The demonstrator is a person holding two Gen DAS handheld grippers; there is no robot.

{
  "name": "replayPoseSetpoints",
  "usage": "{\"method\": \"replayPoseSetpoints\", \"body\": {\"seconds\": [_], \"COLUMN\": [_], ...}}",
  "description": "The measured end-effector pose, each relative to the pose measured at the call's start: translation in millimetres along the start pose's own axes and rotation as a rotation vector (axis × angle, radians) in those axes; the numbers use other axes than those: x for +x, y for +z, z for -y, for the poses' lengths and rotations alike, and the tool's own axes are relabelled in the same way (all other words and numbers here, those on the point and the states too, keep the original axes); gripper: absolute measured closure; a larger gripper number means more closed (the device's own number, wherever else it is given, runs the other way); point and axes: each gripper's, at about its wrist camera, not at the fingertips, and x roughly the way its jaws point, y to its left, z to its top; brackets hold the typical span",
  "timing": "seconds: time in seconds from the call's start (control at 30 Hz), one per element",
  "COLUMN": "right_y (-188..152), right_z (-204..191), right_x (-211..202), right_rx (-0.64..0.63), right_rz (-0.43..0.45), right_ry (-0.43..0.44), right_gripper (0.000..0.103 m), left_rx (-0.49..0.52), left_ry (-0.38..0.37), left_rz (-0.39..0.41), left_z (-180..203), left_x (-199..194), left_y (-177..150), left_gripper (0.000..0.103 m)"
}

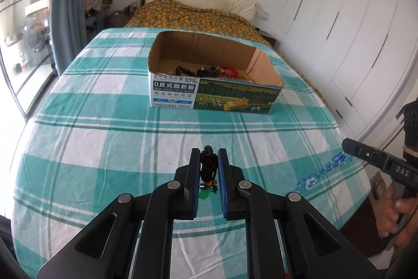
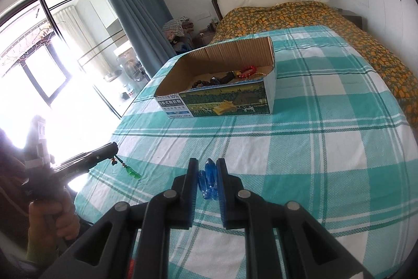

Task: Organize jewelry
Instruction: 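Carry the jade pendant and blue bracelet into the box while both tools release them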

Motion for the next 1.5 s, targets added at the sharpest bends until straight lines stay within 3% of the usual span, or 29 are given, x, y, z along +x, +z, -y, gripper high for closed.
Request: {"method": "replayPoseSetpoints", "body": {"seconds": [0.2, 0.4, 0.5, 0.7, 0.87, 1.2, 1.27, 1.3, 1.33, 1.37, 1.4, 1.5], "right_y": [34, 98, 135, 192, 219, 211, 204, 200, 196, 194, 193, 191], "right_z": [-20, -36, -36, -17, 9, 63, 70, 70, 71, 70, 70, 65], "right_x": [-18, -23, -13, 31, 85, 185, 198, 200, 199, 196, 193, 181], "right_rx": [-0.092, -0.181, -0.187, -0.156, -0.151, -0.095, -0.092, -0.095, -0.095, -0.093, -0.093, -0.109], "right_rz": [0.034, 0.087, 0.106, 0.092, 0.038, -0.107, -0.141, -0.147, -0.143, -0.136, -0.133, -0.117], "right_ry": [0.031, 0.052, 0.056, 0.032, -0.020, -0.070, -0.091, -0.103, -0.110, -0.112, -0.116, -0.138], "right_gripper": [0.089, 0.089, 0.089, 0.089, 0.089, 0.086, 0.084, 0.064, 0.051, 0.038, 0.038, 0.037], "left_rx": [0.039, 0.073, 0.100, 0.115, 0.095, 0.082, 0.089, 0.091, 0.093, 0.096, 0.102, 0.127], "left_ry": [-0.042, -0.079, -0.059, -0.009, 0.020, 0.058, 0.085, 0.101, 0.113, 0.124, 0.136, 0.164], "left_rz": [0.019, 0.056, 0.074, 0.064, 0.025, -0.110, -0.135, -0.145, -0.147, -0.135, -0.120, -0.096], "left_z": [5, 8, 11, 5, -6, -18, -18, -18, -18, -18, -17, -10], "left_x": [-12, -16, -6, 35, 81, 180, 193, 198, 199, 198, 195, 182], "left_y": [36, 102, 134, 185, 204, 195, 188, 184, 180, 177, 175, 170], "left_gripper": [0.092, 0.092, 0.092, 0.092, 0.092, 0.091, 0.085, 0.066, 0.043, 0.035, 0.025, 0.017]}}
